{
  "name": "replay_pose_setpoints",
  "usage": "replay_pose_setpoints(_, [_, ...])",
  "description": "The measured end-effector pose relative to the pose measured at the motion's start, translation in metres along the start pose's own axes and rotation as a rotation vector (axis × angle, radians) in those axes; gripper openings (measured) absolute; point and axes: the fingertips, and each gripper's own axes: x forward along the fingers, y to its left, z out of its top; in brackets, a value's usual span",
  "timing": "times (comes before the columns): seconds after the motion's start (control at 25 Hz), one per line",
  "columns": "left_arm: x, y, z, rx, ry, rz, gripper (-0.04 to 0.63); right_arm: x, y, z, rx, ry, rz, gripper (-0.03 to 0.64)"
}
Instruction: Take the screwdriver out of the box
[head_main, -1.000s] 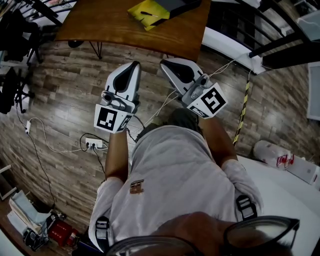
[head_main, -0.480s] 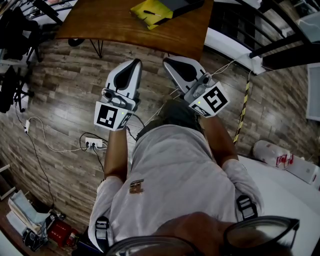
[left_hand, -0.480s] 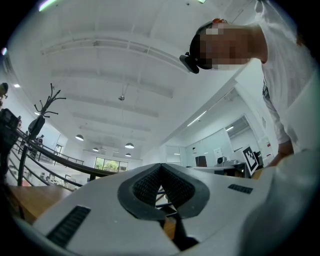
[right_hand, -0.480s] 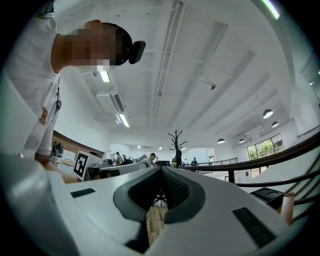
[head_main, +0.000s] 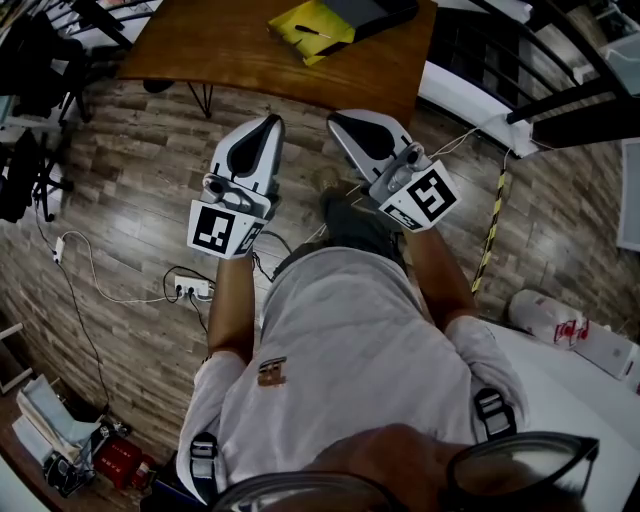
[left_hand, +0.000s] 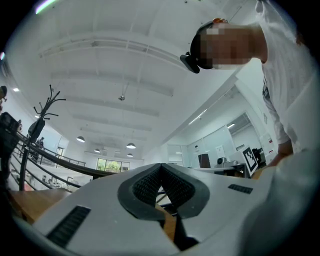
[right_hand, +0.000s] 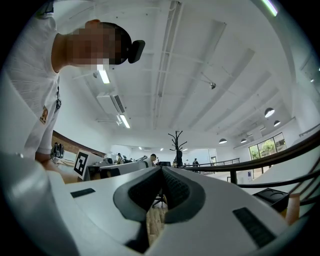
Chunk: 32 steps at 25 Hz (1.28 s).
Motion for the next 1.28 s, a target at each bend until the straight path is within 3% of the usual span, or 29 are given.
replay_pose_setpoints(1.28, [0.204,0.187,-0.068,0.037,0.047,0.07,0.018,0.126,-0.273,-0.041,0.041,0.0,-0.002,0.032])
